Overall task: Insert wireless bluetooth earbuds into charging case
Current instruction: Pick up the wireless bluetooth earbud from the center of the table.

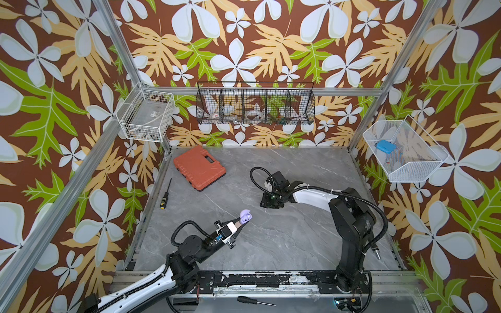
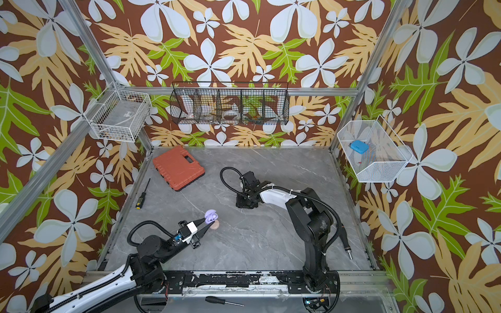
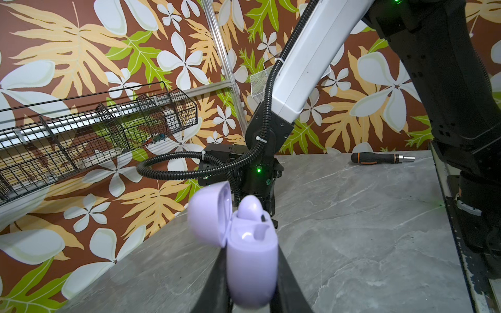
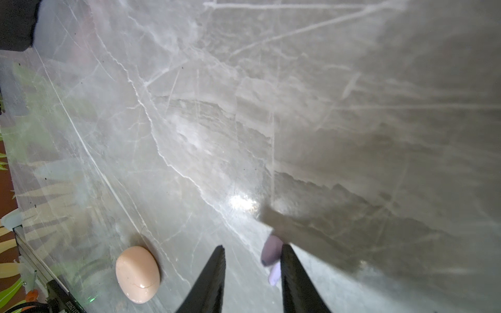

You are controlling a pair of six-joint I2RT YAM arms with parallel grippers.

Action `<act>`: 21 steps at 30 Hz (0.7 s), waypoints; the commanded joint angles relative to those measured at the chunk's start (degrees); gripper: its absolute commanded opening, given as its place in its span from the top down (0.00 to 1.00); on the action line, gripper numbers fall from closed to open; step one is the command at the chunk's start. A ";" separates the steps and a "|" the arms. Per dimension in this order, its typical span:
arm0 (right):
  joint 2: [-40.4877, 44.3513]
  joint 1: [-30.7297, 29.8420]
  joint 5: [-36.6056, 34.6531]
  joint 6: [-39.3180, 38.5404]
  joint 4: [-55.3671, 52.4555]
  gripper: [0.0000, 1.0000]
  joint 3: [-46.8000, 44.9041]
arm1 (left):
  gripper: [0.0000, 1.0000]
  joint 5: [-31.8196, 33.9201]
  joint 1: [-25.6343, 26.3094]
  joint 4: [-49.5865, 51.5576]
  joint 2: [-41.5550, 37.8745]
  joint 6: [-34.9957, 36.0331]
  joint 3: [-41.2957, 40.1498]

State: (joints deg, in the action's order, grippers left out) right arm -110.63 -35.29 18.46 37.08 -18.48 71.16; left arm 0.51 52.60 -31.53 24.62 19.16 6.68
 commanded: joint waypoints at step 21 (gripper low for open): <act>-0.63 -3.09 -2.77 -1.42 -3.85 0.70 2.79 | 1.00 -1.04 -0.09 -1.25 -0.28 -0.43 0.18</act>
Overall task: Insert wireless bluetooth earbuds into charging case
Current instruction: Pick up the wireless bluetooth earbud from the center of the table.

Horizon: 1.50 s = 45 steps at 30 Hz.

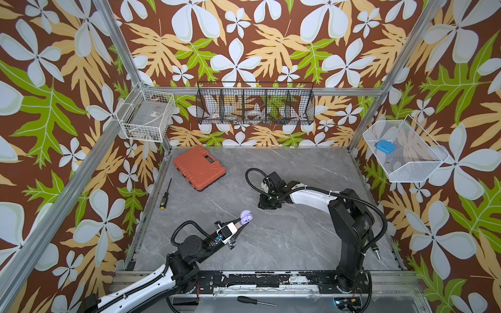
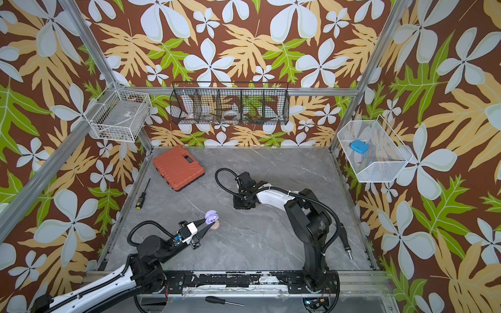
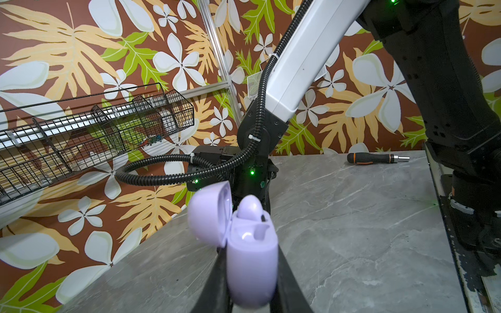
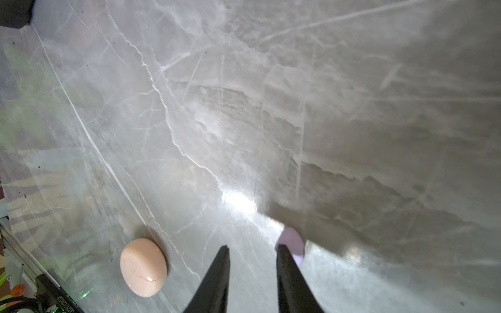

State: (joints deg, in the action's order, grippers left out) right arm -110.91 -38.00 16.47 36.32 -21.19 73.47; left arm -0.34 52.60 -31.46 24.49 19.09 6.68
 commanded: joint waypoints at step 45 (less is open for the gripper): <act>2.01 -2.78 -15.97 -9.76 -12.23 0.50 5.68 | 1.00 -2.54 -0.09 -0.85 -1.73 -0.24 0.00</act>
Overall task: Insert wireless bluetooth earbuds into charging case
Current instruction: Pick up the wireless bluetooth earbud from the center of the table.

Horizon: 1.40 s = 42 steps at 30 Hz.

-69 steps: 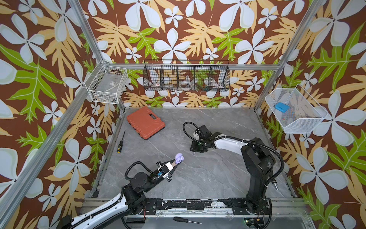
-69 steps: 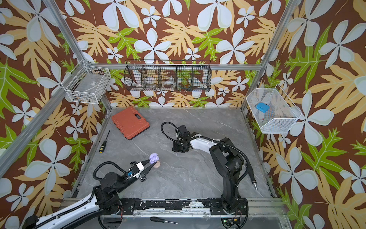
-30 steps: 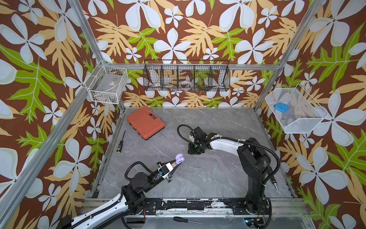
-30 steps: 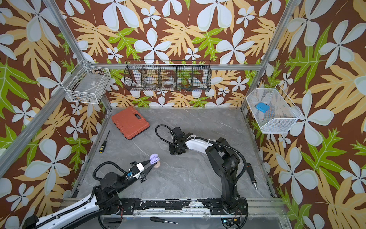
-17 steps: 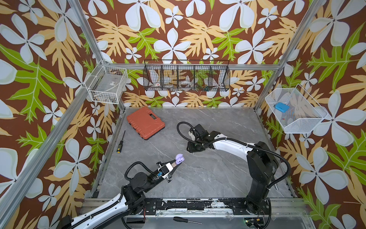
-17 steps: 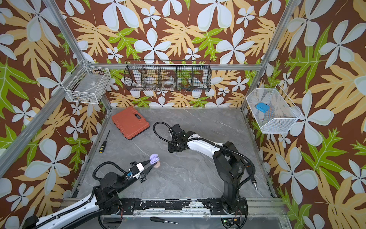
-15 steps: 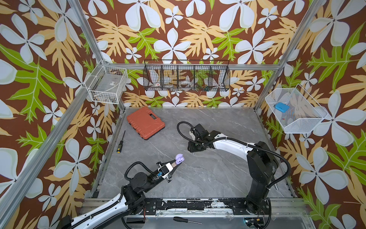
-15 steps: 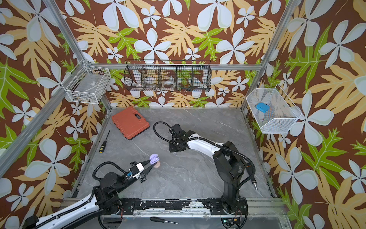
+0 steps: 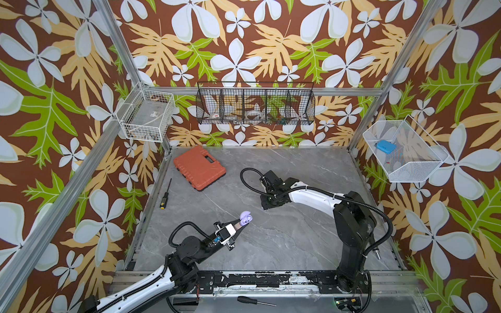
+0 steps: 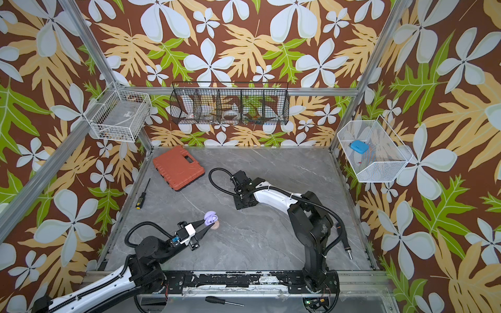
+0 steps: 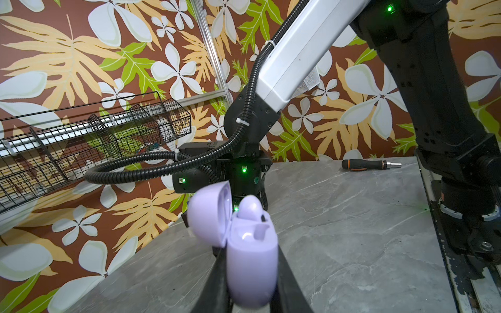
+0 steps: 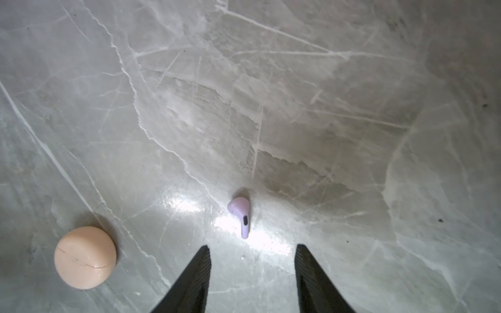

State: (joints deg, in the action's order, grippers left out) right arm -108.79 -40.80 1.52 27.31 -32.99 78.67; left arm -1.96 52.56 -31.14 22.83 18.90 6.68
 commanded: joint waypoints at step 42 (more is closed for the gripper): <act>-5.68 0.01 0.41 -2.61 -2.85 0.53 5.05 | 1.00 -5.03 -0.04 -0.47 0.46 0.30 -0.17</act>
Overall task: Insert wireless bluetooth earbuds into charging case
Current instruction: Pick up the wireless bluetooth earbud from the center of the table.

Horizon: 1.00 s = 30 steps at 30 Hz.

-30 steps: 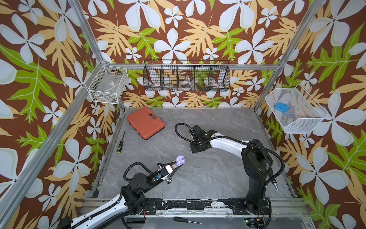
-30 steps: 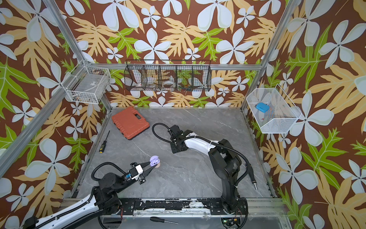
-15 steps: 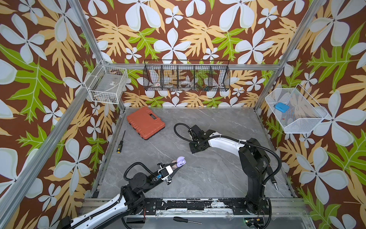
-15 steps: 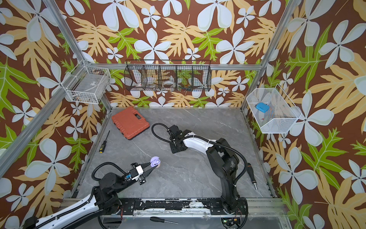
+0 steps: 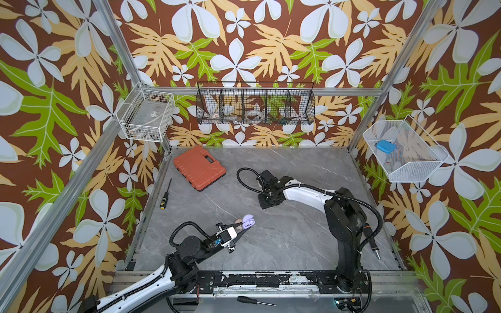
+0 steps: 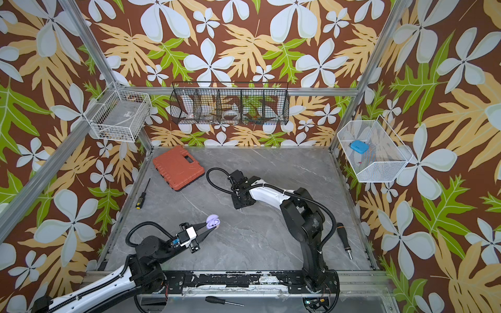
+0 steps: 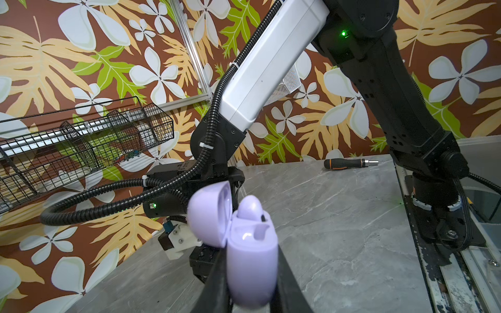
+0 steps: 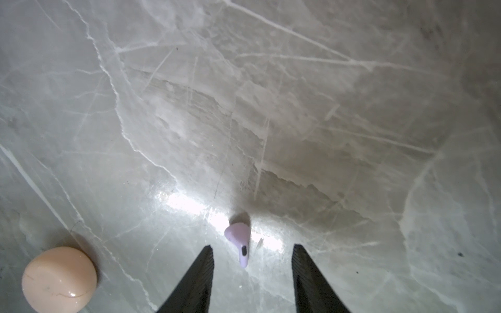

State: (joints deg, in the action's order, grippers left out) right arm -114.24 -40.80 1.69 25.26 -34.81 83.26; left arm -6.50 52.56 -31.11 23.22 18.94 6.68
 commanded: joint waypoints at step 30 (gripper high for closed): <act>-2.22 -1.27 0.18 -1.41 -1.33 0.59 1.03 | 1.00 -0.83 -0.07 -0.22 0.00 0.31 -0.15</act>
State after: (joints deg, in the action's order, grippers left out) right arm -116.29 -41.91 1.98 24.40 -35.59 83.74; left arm -6.74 52.56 -31.07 23.35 18.96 6.68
